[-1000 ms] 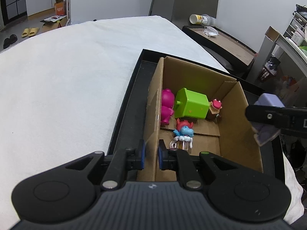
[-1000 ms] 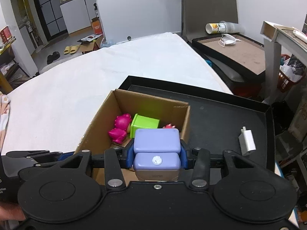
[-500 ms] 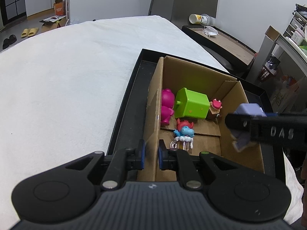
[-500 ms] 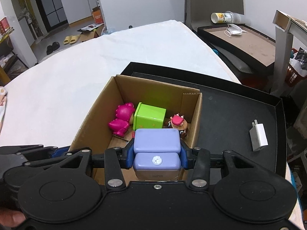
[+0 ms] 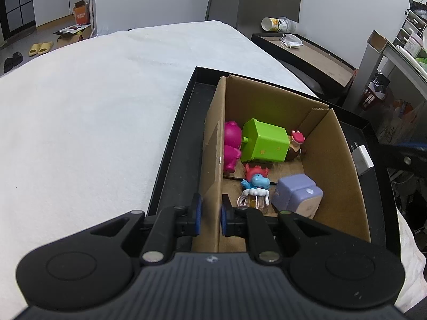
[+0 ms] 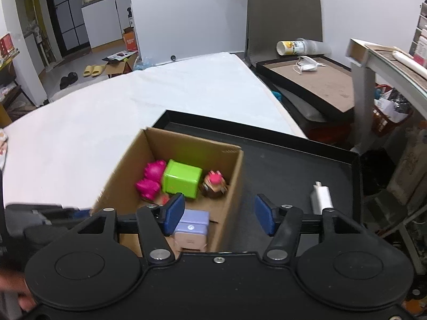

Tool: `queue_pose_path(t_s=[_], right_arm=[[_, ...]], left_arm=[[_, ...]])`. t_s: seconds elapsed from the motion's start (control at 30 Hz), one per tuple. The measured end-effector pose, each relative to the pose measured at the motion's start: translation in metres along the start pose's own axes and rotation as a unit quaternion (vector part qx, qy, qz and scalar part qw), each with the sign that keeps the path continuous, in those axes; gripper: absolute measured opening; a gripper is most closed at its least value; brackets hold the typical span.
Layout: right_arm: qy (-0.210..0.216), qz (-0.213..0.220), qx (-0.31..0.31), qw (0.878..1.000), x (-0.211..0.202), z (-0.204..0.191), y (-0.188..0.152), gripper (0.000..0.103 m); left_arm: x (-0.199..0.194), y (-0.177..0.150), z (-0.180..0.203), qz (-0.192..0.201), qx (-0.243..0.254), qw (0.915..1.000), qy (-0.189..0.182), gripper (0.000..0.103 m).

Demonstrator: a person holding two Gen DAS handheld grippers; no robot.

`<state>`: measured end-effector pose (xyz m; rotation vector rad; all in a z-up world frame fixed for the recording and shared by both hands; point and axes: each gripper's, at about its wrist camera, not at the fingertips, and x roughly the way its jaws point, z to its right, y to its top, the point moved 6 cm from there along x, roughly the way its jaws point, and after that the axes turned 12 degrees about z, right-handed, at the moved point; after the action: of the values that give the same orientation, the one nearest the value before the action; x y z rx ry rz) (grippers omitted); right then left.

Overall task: Organize rigid objects
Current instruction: 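Lower the lavender figure into the box and open the right gripper, then move the right gripper to the white charger plug and grasp it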

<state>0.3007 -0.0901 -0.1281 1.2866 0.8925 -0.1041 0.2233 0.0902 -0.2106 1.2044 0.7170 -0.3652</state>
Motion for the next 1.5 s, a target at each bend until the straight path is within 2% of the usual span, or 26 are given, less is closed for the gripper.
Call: queue_pose_path(t_s=[0.17, 0.43, 0.67, 1.13, 1.5], right_arm=[[-0.009, -0.001, 0.009, 1.000, -0.009, 0.020, -0.010, 0.067], [-0.024, 0.001, 0.030, 0.999, -0.012, 0.052, -0.026, 0.071], [-0.026, -0.002, 0.080, 0.996, -0.006, 0.077, -0.047, 0.071], [-0.022, 0.004, 0.139, 0.990, 0.011, 0.107, -0.056, 0.072], [-0.040, -0.003, 0.142, 0.989, 0.044, 0.130, -0.058, 0.072]], left_arm=[[-0.002, 0.000, 0.002, 0.003, 0.008, 1.0000, 0.004, 0.012], [-0.001, -0.001, 0.003, 0.003, 0.014, 0.9999, 0.010, 0.012], [0.000, -0.003, 0.005, 0.003, 0.022, 0.9996, 0.018, 0.012], [0.007, -0.005, 0.011, -0.006, 0.039, 0.9983, 0.042, 0.012], [0.011, -0.005, 0.012, -0.009, 0.039, 0.9981, 0.046, 0.012]])
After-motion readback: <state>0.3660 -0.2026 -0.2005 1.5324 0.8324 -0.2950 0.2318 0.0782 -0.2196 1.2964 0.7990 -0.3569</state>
